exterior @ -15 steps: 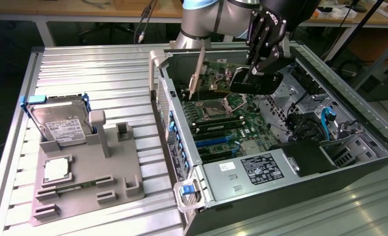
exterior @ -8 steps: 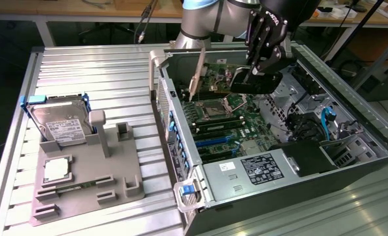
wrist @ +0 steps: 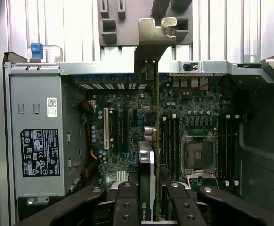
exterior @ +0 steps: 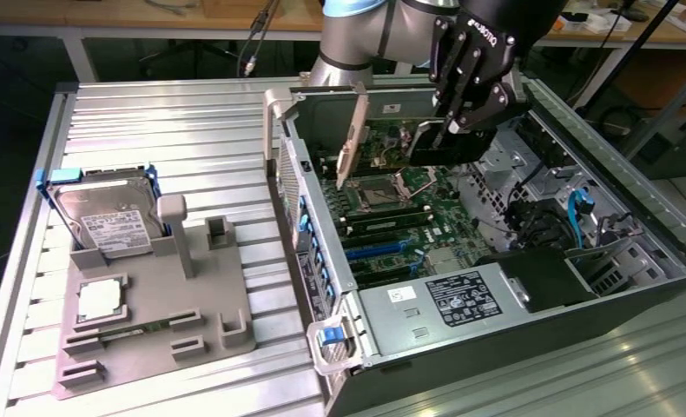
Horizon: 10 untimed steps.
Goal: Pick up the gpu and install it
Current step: 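Insert the gpu into the slot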
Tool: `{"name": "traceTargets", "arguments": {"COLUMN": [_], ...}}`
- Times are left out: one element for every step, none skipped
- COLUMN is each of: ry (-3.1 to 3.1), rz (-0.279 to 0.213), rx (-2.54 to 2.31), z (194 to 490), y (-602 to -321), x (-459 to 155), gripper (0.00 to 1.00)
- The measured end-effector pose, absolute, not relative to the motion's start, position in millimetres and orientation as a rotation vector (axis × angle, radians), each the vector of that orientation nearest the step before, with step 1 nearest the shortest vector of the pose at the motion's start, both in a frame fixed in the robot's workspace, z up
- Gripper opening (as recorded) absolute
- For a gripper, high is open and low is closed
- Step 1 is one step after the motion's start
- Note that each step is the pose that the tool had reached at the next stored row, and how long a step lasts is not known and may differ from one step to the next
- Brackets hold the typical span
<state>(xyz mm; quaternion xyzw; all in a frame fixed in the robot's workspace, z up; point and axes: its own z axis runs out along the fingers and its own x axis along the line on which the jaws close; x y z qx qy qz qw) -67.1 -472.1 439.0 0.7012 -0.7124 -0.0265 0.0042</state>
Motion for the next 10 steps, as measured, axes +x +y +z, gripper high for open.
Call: {"name": "traceTargets", "arguments": {"ry": [-2.232,-2.232,-2.232,-2.232,-2.232,-2.232,-2.233,-2.234,-2.235,-2.236], "rz": [-0.083,-0.083,-0.083,-0.083,-0.083,-0.083,-0.081,-0.080,-0.077,-0.074], "rx": [2.197,2.197,2.197,2.197,2.197,2.197,2.198,2.199,2.200,2.202], "z": [439.0,439.0,439.0,438.6,438.3,437.8,437.3,437.1,436.9,436.5], "y": [-472.1,-472.1,-472.1,-472.0,-472.0,-471.9,-471.7,-471.6,-471.4,-471.2], "x": [-67.1,-67.1,-67.1,-67.1,-67.1,-67.0,-66.7,-66.5,-66.2,-65.9], "gripper": [0.27,0.27,0.27,0.27,0.27,0.27,0.27,0.27,0.27,0.27]}}
